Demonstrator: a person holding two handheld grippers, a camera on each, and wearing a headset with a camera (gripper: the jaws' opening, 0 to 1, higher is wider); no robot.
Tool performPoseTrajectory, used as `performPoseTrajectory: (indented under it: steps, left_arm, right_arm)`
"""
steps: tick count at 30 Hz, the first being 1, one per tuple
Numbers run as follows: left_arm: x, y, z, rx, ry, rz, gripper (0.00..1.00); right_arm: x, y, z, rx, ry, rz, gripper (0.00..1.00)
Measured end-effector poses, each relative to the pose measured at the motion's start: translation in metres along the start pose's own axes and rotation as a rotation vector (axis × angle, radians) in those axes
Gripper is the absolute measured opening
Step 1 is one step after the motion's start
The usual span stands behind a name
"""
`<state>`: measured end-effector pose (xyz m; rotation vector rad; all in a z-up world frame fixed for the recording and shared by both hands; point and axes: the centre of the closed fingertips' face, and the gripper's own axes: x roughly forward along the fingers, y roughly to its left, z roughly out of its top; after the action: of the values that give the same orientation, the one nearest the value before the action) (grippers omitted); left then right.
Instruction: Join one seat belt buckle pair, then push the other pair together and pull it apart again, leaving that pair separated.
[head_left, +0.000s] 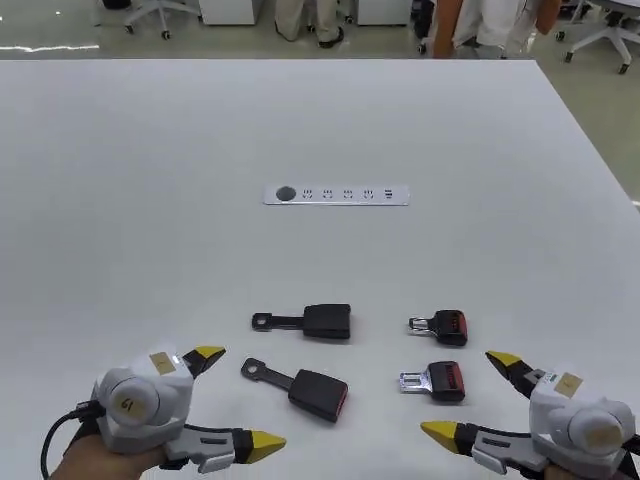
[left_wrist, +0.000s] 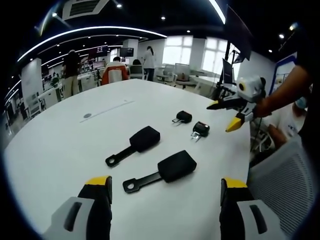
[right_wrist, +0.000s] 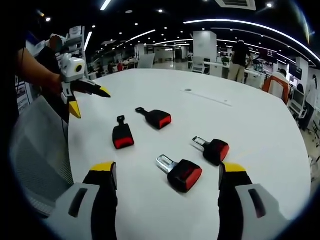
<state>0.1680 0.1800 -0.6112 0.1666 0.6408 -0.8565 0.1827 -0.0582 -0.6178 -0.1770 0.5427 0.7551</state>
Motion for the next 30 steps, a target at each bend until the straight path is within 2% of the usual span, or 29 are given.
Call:
performPoseTrajectory:
  steps: [4,10,12,14,19,28,30]
  left_arm:
    - [0.004,0.003,-0.002,0.014,0.005,-0.019,0.88]
    - [0.018,-0.002,-0.002,0.042,0.047,-0.064,0.88]
    - [0.021,-0.004,0.002,0.053,0.054,-0.078,0.87]
    - [0.025,-0.003,-0.001,0.061,0.063,-0.089,0.86]
    - [0.038,-0.009,0.007,0.1,0.068,-0.126,0.84]
    - [0.061,-0.016,0.01,0.168,0.114,-0.2,0.8]
    - [0.064,-0.017,0.007,0.189,0.122,-0.224,0.78]
  right_arm:
    - [0.006,-0.003,-0.001,-0.002,0.009,0.012,0.83]
    - [0.014,-0.007,-0.004,-0.01,0.031,0.044,0.82]
    - [0.017,-0.008,-0.007,-0.008,0.046,0.053,0.8]
    - [0.018,-0.009,-0.008,-0.009,0.052,0.057,0.79]
    - [0.025,-0.012,-0.012,-0.011,0.069,0.083,0.78]
    - [0.034,-0.01,-0.018,-0.042,0.119,0.154,0.75]
    - [0.036,-0.01,-0.02,-0.053,0.132,0.172,0.75]
